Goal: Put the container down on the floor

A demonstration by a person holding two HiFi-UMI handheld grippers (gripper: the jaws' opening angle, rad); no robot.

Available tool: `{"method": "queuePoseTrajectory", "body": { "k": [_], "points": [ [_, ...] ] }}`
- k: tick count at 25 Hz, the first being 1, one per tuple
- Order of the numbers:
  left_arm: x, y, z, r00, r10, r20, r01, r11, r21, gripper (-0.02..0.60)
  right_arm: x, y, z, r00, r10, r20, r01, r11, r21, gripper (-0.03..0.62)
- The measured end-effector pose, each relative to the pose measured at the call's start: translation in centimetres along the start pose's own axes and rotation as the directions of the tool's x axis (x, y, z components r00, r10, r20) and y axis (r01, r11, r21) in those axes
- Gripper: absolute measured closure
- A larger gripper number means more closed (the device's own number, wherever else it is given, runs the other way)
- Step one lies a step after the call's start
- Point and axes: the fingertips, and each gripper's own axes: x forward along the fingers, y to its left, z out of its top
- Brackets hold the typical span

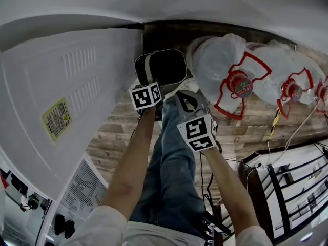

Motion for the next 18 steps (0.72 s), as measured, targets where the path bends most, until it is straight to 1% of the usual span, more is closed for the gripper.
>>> {"method": "queuePoseTrajectory", "body": {
  "k": [1,4,6,8,11,13,16,18],
  "points": [
    [-0.1,0.7,-0.1,1.0,0.028,0.001,-0.028,1.0,-0.008,0.557,-0.1,0.0,0.1,1.0,0.0,0.003,0.0,1.0,0.0,0.566],
    [-0.5,1.9,0.0,0.997,0.079,-0.004,-0.079,0.997,-0.013,0.543,-0.1,0.1,0.0,1.0,-0.001,0.007,0.001,1.0,0.003,0.566],
    [-0.8,2.4,-0.1,0.994,0.105,-0.012,-0.105,0.994,-0.02,0.525,-0.3,0.2,-0.3,1.0,-0.001,0.003,0.001,1.0,0.006,0.566],
    [-1.1,3.0,-0.3,0.992,0.127,-0.02,-0.128,0.991,-0.044,0.52,-0.5,0.3,-0.5,1.0,-0.002,0.0,0.002,1.0,0.008,0.566],
    [-1.8,4.0,-0.5,0.986,0.164,-0.035,-0.166,0.984,-0.063,0.494,-0.8,0.5,-0.2,1.0,0.001,0.003,-0.001,1.0,0.006,0.566],
    [-2.2,4.5,-1.0,0.982,0.177,-0.059,-0.181,0.98,-0.078,0.48,-1.2,0.8,0.0,1.0,0.01,0.007,-0.01,1.0,0.004,0.566],
    [-2.5,5.3,-2.3,0.972,0.201,-0.119,-0.213,0.973,-0.092,0.46,-1.8,0.8,0.1,1.0,0.011,0.017,-0.011,1.0,0.011,0.566],
    [-2.7,5.7,-2.8,0.966,0.218,-0.142,-0.232,0.968,-0.093,0.418,-2.1,0.6,0.0,1.0,0.003,0.019,-0.003,1.0,0.015,0.566]
  ]
}}
